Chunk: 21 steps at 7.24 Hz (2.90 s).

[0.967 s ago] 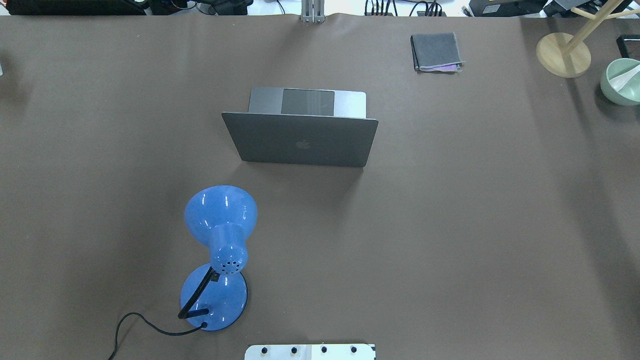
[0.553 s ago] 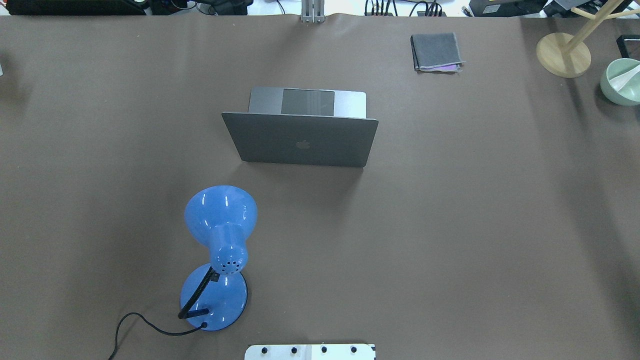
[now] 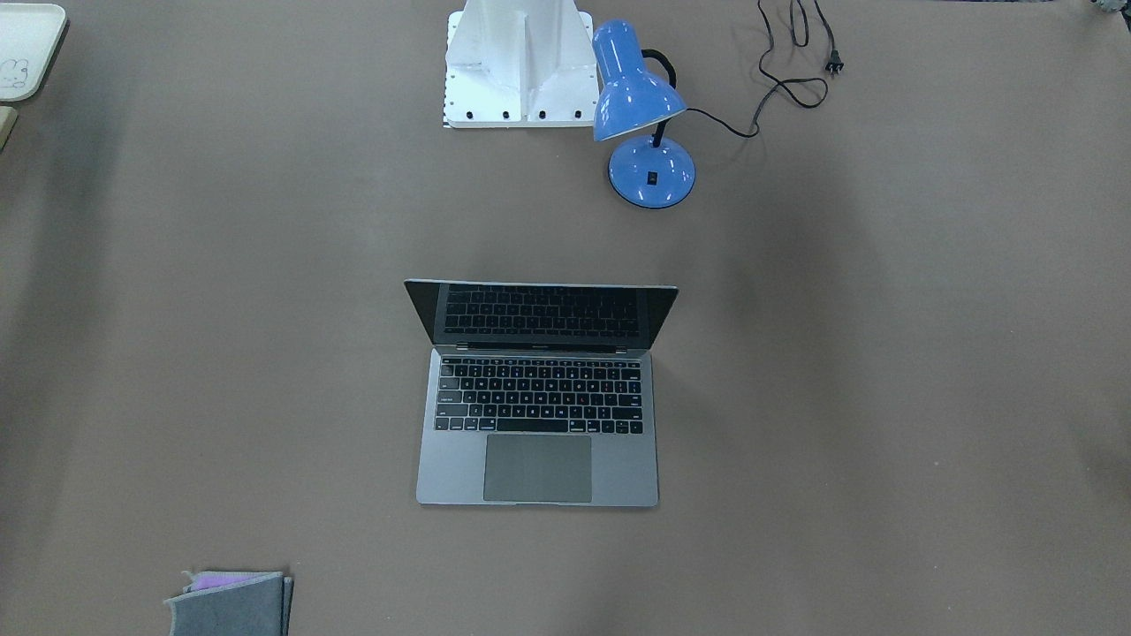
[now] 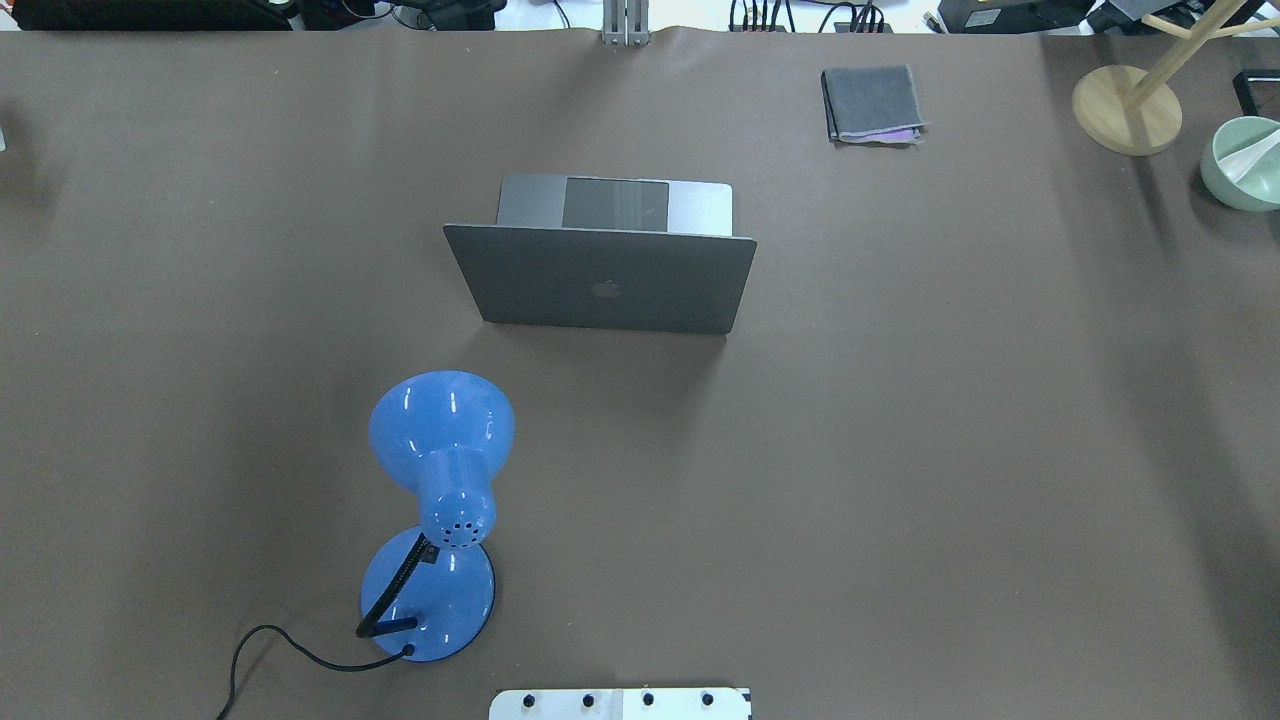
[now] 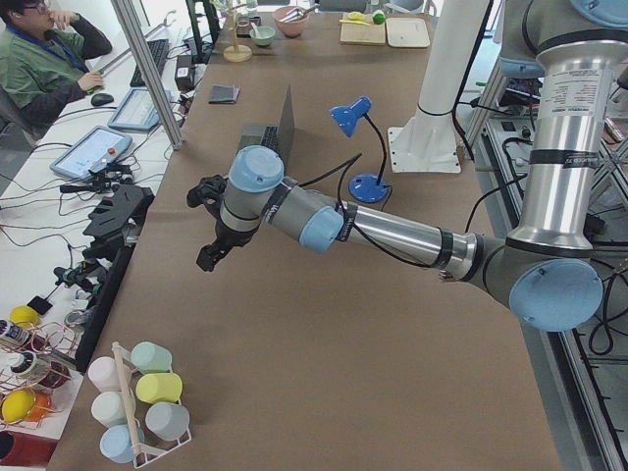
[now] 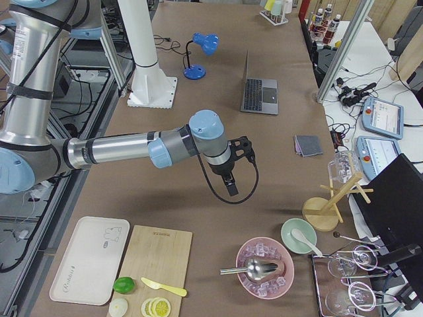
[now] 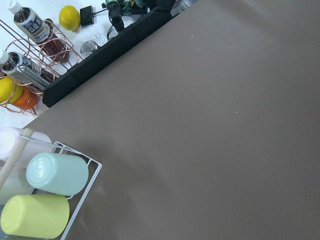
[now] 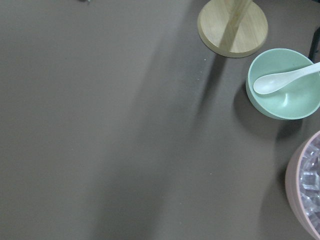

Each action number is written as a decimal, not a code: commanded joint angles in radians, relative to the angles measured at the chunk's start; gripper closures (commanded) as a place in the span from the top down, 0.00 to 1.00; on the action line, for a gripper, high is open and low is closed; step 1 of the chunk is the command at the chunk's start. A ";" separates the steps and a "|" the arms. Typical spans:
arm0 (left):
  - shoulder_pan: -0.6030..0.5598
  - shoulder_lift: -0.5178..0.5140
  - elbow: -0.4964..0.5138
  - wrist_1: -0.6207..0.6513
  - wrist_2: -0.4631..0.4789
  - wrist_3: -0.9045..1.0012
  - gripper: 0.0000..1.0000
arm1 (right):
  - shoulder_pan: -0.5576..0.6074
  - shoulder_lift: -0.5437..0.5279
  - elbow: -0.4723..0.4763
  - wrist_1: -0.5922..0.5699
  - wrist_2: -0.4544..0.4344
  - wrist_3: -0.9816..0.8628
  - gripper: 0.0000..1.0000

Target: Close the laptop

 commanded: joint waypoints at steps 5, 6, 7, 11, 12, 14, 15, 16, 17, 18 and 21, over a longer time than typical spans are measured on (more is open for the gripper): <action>0.378 -0.089 -0.071 -0.312 -0.025 -0.924 0.98 | -0.376 0.134 0.148 0.048 -0.172 0.770 0.94; 0.422 -0.131 -0.087 -0.309 -0.022 -1.035 0.98 | -0.455 0.158 0.185 0.033 -0.227 0.916 0.95; 0.468 -0.161 -0.099 -0.305 0.011 -1.097 0.98 | -0.541 0.195 0.221 -0.028 -0.304 1.016 0.95; 0.648 -0.332 -0.196 -0.001 0.174 -1.205 0.91 | -0.806 0.567 0.298 -0.582 -0.556 1.224 0.95; 0.688 -0.366 -0.210 0.083 0.218 -1.206 0.87 | -0.839 0.630 0.298 -0.659 -0.565 1.259 0.95; 0.781 -0.418 -0.211 0.173 0.335 -1.208 0.72 | -0.920 0.672 0.286 -0.703 -0.629 1.299 0.93; 0.801 -0.458 -0.211 0.243 0.344 -1.208 0.62 | -0.939 0.687 0.277 -0.714 -0.636 1.307 0.86; 0.827 -0.486 -0.213 0.286 0.358 -1.208 0.61 | -0.959 0.726 0.260 -0.741 -0.651 1.307 0.78; 0.849 -0.494 -0.211 0.293 0.381 -1.208 0.43 | -0.974 0.753 0.242 -0.746 -0.662 1.339 0.50; 0.854 -0.494 -0.210 0.293 0.384 -1.208 0.06 | -0.977 0.779 0.219 -0.745 -0.660 1.353 0.08; 0.863 -0.495 -0.202 0.293 0.415 -1.203 0.00 | -0.979 0.821 0.180 -0.743 -0.654 1.358 0.00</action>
